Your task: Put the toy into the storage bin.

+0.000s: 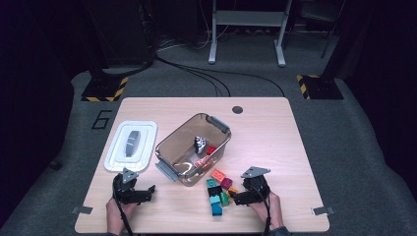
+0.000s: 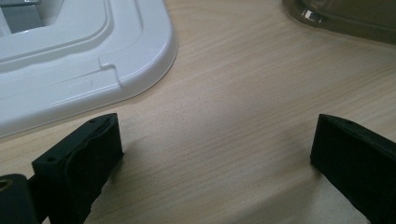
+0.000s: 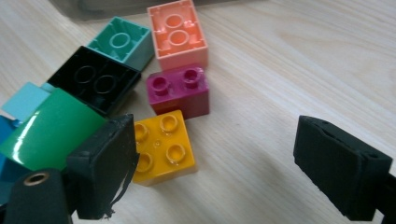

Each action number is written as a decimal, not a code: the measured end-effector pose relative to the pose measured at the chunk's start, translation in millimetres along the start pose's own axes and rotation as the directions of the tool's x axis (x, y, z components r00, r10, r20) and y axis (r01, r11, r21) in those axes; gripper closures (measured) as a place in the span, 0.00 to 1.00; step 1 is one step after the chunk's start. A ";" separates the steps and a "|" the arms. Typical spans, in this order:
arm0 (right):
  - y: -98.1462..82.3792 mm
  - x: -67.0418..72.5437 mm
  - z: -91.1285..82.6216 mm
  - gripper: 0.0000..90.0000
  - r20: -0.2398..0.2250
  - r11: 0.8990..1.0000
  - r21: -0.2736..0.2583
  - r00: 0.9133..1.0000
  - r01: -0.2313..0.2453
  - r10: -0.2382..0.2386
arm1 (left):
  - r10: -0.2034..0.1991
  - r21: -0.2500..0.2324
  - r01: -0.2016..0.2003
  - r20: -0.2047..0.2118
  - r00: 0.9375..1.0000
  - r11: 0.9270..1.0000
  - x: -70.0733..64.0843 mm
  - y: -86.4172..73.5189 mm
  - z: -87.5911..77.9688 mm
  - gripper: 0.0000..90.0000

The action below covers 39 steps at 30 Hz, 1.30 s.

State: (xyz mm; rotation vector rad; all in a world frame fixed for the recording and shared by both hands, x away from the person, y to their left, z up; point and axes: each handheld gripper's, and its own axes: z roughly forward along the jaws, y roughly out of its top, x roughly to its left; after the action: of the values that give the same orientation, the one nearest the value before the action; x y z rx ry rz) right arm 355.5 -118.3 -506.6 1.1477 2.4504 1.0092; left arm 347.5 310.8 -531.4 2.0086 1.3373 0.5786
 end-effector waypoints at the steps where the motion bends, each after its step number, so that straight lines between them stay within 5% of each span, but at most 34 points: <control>1: -0.4 -2.1 -0.4 0.14 0.010 1.000 -0.007 1.000 0.001 -0.001 | -0.001 -0.001 0.001 0.000 1.000 1.000 -0.1 0.0 0.1 0.02; 11: -4.5 -15.5 -8.5 0.15 0.037 0.999 -0.013 0.999 -0.031 0.031 | 0.004 0.000 -0.004 -0.001 1.000 1.000 0.2 0.1 -0.1 0.02; 19: -1.3 1.0 0.4 0.17 -0.039 0.997 0.003 0.996 0.076 -0.076 | 0.004 -0.001 -0.004 -0.001 1.000 1.000 0.1 0.1 -0.1 0.02; 28: -3.5 -1.0 2.9 0.35 -0.006 0.996 0.010 0.996 0.087 -0.087 | 0.001 -0.002 -0.001 -0.002 1.000 1.000 -0.1 0.0 0.0 0.02; 39: -5.7 -6.5 0.1 0.52 0.069 0.999 0.028 0.997 0.019 -0.021 | 0.000 -0.002 0.000 -0.002 1.000 1.000 -0.3 0.0 0.0 0.02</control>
State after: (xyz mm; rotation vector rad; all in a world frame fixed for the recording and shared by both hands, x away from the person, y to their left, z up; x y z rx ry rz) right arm 356.5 -125.7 -510.9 1.1447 2.4234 0.9170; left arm 347.4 310.6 -531.4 2.0064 1.3379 0.5821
